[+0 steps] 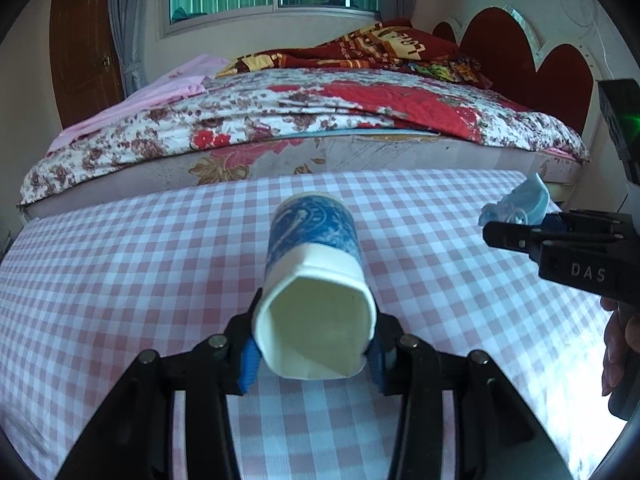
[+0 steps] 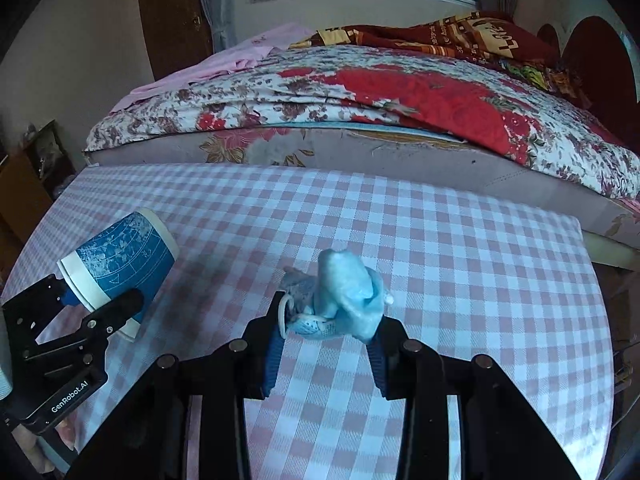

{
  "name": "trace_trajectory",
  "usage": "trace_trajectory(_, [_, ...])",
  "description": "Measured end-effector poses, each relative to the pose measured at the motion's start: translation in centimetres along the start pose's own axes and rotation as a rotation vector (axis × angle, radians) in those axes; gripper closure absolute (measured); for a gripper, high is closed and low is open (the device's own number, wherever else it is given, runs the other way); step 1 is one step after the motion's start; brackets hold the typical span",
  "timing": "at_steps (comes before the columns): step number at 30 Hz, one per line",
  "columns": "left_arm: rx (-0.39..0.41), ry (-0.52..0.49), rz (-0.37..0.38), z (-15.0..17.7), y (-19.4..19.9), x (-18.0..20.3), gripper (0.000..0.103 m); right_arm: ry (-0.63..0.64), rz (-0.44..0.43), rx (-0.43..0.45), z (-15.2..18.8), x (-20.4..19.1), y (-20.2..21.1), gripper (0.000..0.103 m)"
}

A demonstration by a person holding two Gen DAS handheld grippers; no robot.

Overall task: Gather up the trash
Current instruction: 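Carry the light blue mask and blue paper cup over the black bin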

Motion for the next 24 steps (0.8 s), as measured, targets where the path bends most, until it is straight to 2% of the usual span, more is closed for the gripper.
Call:
trace_trajectory(12, [0.036, -0.018, -0.008, 0.0, 3.9, 2.2, 0.059, 0.007, -0.007, 0.046, 1.2, 0.7, 5.2, 0.065])
trace_trajectory(24, [0.078, -0.015, 0.023, 0.6, 8.1, 5.1, 0.059, -0.002, -0.002, 0.094, 3.1, 2.1, 10.6, 0.065])
Point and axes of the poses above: each gripper's, at about its wrist camera, not at the fingertips, and y roughly against the way its jaws point, x to its right, z to its underside, the point moved 9 cm from there along -y, roughly the way its jaws point, and after that the axes turned 11 degrees about z, right-handed, at the moved point
